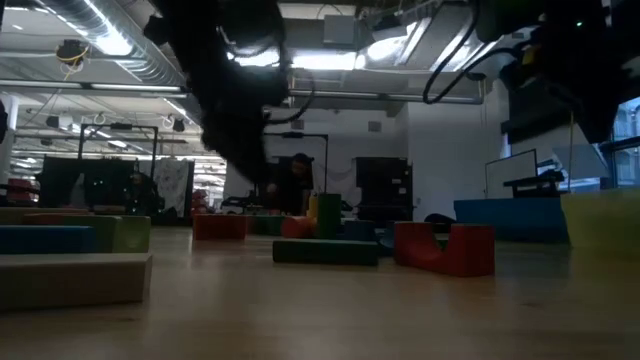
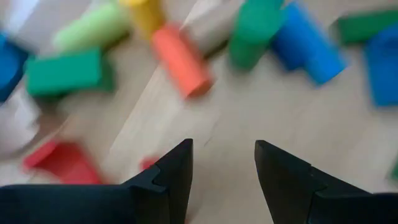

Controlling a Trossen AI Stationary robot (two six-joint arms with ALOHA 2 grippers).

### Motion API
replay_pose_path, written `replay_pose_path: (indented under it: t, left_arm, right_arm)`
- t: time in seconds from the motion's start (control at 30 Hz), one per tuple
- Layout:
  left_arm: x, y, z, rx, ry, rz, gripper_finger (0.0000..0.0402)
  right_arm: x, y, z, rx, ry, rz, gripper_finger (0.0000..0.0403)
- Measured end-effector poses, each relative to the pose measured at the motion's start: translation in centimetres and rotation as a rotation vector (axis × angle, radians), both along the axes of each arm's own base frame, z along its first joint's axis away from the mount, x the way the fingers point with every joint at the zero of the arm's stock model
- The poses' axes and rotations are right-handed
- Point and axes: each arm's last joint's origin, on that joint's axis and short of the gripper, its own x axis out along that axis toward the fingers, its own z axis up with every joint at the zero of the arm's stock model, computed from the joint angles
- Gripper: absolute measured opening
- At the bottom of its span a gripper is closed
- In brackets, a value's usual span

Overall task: Sort blocks by size
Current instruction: Put the red arch block into the orange bin

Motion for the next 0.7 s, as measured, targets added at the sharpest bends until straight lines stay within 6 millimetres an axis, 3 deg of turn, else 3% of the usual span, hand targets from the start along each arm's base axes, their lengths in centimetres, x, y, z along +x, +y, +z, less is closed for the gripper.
replay_pose_path:
  t: [0.23, 0.7]
  left_arm:
    - [-1.4, 0.9, -0.6, 0.019, 0.15, 0.06, 0.0156]
    - [-1.8, 1.0, -0.9, 0.041, 0.183, 0.08, 0.0156]
  right_arm:
    - [0.6, 0.0, -0.1, -0.002, -0.064, 0.0, 0.0126]
    - [0.9, 0.0, -0.1, -0.002, -0.096, 0.0, 0.0127]
